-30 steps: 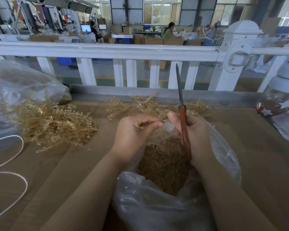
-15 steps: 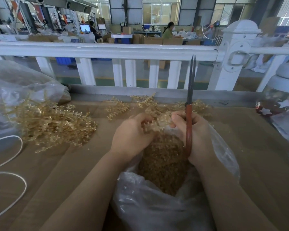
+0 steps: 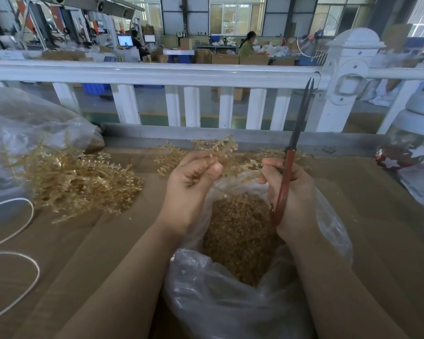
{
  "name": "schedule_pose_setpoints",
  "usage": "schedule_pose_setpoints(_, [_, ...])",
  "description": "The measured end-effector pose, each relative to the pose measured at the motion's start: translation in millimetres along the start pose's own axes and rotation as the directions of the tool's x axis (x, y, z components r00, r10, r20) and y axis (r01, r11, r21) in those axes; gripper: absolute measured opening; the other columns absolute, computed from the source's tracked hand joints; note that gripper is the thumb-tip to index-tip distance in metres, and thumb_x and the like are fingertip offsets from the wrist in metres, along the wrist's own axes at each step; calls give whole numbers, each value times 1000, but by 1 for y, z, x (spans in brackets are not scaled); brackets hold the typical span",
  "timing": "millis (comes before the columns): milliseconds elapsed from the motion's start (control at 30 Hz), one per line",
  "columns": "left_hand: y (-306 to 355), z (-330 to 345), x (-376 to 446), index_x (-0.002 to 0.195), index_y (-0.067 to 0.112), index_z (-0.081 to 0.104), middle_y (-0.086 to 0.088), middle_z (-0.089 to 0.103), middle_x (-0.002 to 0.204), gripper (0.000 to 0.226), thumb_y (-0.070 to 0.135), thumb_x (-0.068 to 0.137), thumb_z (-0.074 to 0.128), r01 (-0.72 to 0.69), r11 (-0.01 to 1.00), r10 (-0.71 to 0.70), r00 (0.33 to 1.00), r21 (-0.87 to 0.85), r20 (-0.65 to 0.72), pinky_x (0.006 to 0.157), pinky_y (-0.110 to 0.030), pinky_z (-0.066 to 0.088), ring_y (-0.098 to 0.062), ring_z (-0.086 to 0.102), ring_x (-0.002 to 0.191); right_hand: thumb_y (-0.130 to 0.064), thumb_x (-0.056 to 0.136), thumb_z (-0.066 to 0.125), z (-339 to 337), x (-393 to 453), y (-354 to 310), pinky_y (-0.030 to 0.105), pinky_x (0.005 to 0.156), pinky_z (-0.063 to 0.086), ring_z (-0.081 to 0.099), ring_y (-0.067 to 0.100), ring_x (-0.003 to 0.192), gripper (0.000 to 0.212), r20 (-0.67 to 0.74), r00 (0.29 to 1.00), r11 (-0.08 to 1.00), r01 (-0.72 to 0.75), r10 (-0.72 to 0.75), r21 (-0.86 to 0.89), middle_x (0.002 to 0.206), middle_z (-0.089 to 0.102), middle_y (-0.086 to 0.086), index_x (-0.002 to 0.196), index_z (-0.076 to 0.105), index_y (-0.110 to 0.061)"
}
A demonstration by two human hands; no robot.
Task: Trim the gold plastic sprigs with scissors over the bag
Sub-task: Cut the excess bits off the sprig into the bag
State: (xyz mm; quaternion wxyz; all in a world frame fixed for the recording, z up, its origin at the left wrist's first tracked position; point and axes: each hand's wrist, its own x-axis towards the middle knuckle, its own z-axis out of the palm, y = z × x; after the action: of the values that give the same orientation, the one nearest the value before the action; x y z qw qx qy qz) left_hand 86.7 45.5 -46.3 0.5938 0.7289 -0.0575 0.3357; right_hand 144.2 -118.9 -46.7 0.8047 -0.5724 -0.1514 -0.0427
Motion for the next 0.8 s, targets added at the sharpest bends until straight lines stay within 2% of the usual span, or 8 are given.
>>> schedule_pose_setpoints(67, [1,-2,3,105,1,72,-17,66,106,20,11,95,59,-10,999,7,997,-34,-76,90,-32,50,-23,64,101,-3,95,62,-1,1,0,9,49,42,53,2,47,7,-31,1000,1000,-6,7,23,84,59,13,97,68,-6])
schedule_pose_setpoints(200, [-3,-9,5,97,2,68,5,69,77,20,10,101,51,25,949,-97,971,-314,-218,67,-20,44,-6,56,67,-4,96,62,-3,3,-1,12,48,45,54,3,48,7,-100,994,995,-25,35,93,81,60,10,99,67,-5])
schedule_pose_setpoints(333, [-4,-20,10,94,12,68,2,68,79,20,19,101,52,50,802,-297,898,-596,-324,65,-24,47,-11,60,67,-5,97,62,-4,5,-3,13,45,42,51,4,45,6,-189,980,993,-40,61,115,73,60,4,98,67,-8])
schedule_pose_setpoints(433, [-5,-26,13,100,14,69,1,70,82,17,22,100,55,75,771,-393,838,-633,-378,65,-23,51,-11,62,68,-9,97,63,-7,5,-6,14,41,41,51,3,42,10,-183,980,984,-47,79,174,65,60,-2,101,65,0])
schedule_pose_setpoints(533, [-6,-26,14,102,15,70,0,71,83,16,22,100,56,103,771,-414,831,-629,-372,64,-23,54,-11,63,67,-18,94,67,-5,1,-9,10,52,46,58,-1,53,35,-114,993,990,-24,40,137,73,66,0,113,64,11])
schedule_pose_setpoints(633, [-4,-25,14,100,16,70,-1,72,84,16,24,99,57,127,785,-392,861,-607,-326,62,-22,54,-10,64,66,-23,86,70,1,-1,-9,12,60,48,60,0,62,46,-94,996,992,20,-9,121,110,71,18,123,62,4])
schedule_pose_setpoints(667, [-3,-25,14,100,16,70,-2,73,85,16,26,97,58,137,786,-379,877,-603,-294,62,-22,53,-10,64,66,-21,86,70,3,0,-9,12,60,48,62,2,66,46,-103,995,992,28,-16,122,113,70,20,124,62,3])
schedule_pose_setpoints(800, [-1,-23,12,101,14,72,-2,71,85,22,27,89,59,185,783,-296,950,-593,-94,61,-21,52,-11,62,67,-18,88,68,-4,1,-9,12,49,43,52,4,47,22,-46,998,983,47,-40,180,76,64,9,101,67,-1])
